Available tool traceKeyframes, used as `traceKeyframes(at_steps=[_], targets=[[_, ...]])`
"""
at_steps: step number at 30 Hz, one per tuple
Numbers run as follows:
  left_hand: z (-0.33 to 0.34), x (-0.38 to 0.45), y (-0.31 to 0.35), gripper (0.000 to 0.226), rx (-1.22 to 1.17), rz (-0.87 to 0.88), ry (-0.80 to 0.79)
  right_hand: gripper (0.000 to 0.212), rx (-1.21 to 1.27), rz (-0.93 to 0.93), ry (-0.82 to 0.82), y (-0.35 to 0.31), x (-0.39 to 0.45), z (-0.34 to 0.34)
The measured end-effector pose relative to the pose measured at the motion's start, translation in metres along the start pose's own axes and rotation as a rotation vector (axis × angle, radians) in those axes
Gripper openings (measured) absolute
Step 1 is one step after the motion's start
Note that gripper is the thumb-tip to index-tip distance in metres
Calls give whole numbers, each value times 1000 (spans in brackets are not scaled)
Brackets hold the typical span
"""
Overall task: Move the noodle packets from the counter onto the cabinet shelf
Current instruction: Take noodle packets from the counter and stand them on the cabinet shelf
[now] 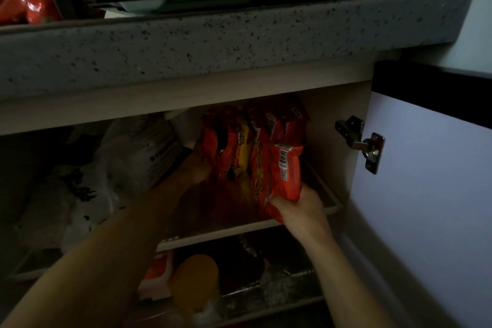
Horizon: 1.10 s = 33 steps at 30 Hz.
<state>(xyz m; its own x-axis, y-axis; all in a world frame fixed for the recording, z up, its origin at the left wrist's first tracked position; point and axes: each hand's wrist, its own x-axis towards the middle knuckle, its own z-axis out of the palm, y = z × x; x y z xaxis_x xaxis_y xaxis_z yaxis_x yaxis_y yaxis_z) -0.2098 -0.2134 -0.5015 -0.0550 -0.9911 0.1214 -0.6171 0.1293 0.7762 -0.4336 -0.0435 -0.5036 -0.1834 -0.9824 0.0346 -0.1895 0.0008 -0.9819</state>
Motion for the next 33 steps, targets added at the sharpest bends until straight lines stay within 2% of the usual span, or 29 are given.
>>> traceKeyframes(at_steps=[2,4,7,9,11,12,14,16,17,20,22,24,27,31,33], targets=[[-1,-14,9,85,-83,-1,-13,21,-17,-1,28,-1,0,0],[-1,-36,17,84,-207,-26,61,29,-45,1,47,-4,-3,2],[-7,-78,26,49,-298,8,146,31,-90,-16,-5,-8,-11,4],[-14,-118,37,31,-390,-55,81,32,-122,-31,-46,-14,-18,7],[-18,-158,50,23,-579,-148,-40,31,-138,-48,-50,-20,-23,13],[-19,-172,53,26,-647,-176,-70,30,-148,-58,-58,-23,-26,17],[-21,-192,56,48,-737,-190,-128,32,-185,-73,-119,-30,-34,31],[-17,-198,58,72,-772,-203,-175,44,-225,-91,-215,-35,-40,42],[-14,-199,59,77,-767,-219,-165,50,-246,-92,-279,-38,-42,46],[-14,-203,56,58,-737,-262,-10,64,-275,-83,-464,-46,-47,58],[-18,-203,53,41,-783,-313,93,72,-232,-72,-513,-49,-46,62],[-24,-202,47,27,-846,-340,164,70,-167,-48,-533,-53,-46,62],[-35,-200,36,29,-859,-350,240,64,-79,-47,-491,-56,-46,59],[-54,-186,32,25,-628,-224,367,60,-41,-35,-374,-56,-37,53],[-60,-169,35,21,-508,-185,374,55,-12,-21,-327,-54,-32,50]])
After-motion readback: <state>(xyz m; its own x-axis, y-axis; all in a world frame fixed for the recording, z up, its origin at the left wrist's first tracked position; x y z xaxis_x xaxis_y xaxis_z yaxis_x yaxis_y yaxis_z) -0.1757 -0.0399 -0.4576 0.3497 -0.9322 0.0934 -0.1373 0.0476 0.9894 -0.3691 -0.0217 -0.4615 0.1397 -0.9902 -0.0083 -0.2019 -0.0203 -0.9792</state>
